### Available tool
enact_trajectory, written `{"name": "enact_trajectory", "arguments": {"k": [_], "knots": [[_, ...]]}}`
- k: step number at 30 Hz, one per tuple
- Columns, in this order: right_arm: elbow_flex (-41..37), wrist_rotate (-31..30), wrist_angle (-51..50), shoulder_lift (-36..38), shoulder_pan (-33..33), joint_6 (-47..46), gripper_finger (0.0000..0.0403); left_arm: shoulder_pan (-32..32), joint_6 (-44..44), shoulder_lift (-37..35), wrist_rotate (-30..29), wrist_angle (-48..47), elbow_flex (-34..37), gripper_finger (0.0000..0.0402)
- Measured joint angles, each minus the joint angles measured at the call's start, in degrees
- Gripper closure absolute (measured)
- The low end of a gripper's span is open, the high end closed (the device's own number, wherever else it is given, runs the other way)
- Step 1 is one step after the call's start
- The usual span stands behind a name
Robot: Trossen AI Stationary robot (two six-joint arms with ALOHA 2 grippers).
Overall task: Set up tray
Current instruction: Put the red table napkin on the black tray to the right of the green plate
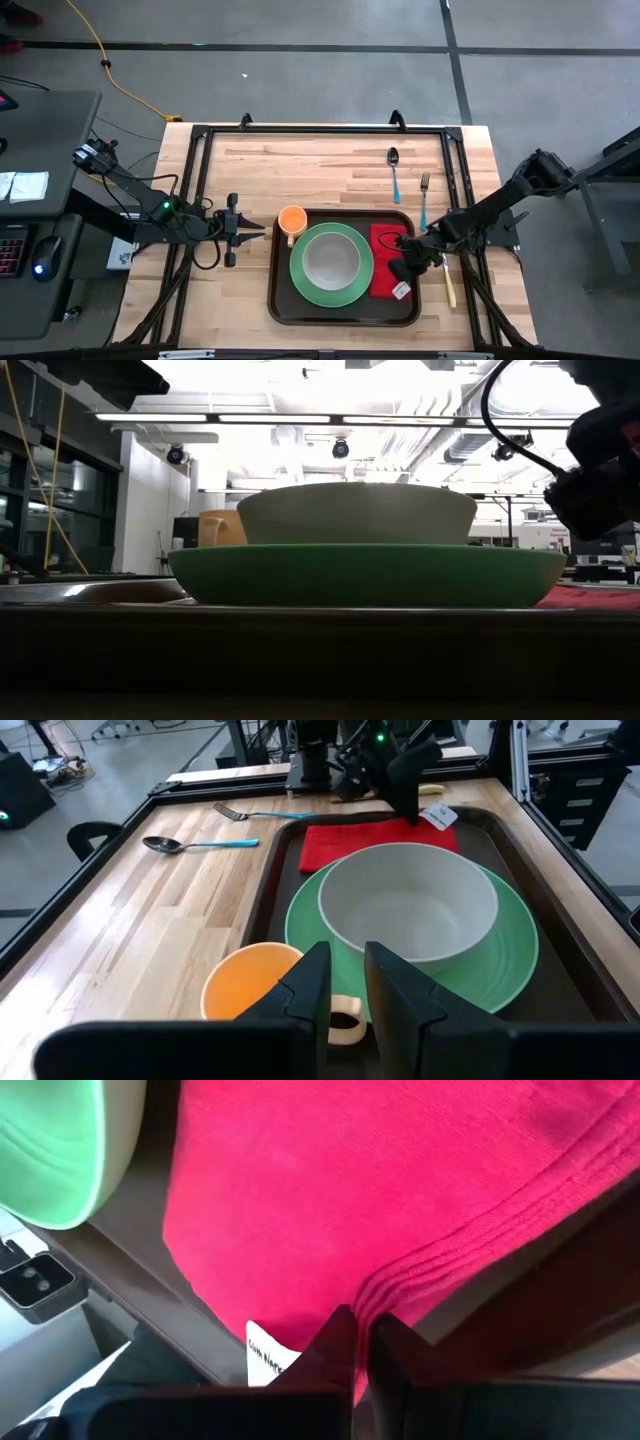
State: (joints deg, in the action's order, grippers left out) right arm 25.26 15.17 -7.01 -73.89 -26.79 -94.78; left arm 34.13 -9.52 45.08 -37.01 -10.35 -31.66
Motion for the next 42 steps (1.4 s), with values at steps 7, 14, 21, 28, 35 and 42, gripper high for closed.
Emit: {"name": "enact_trajectory", "arguments": {"k": [7,14,21,28,35,42], "knots": [[0.0,1.54,0.0,0.18,0.0,0.26,0.0403,0.0,0.0,0.0,0.0,-0.07,0.0,0.0305],[0.0,0.73,1.14,0.23,0.0,0.9,0.0402,0.0,0.02,0.0,0.09,-0.09,-0.01,0.0305],[0.0,1.98,-2.66,0.25,0.0,0.78,0.0382,0.0,0.03,0.0,0.26,-0.09,0.0,0.0305],[0.0,1.93,-2.99,0.25,0.13,0.85,0.0336,0.02,0.23,0.0,0.53,-0.11,-0.01,0.0305],[0.0,4.65,-1.14,0.35,0.2,0.74,0.0302,0.02,0.26,0.0,0.59,-0.15,0.0,0.0305],[0.0,5.11,-1.18,2.16,0.54,0.72,0.0299,0.01,0.26,0.0,0.59,-0.17,0.0,0.0305]]}}
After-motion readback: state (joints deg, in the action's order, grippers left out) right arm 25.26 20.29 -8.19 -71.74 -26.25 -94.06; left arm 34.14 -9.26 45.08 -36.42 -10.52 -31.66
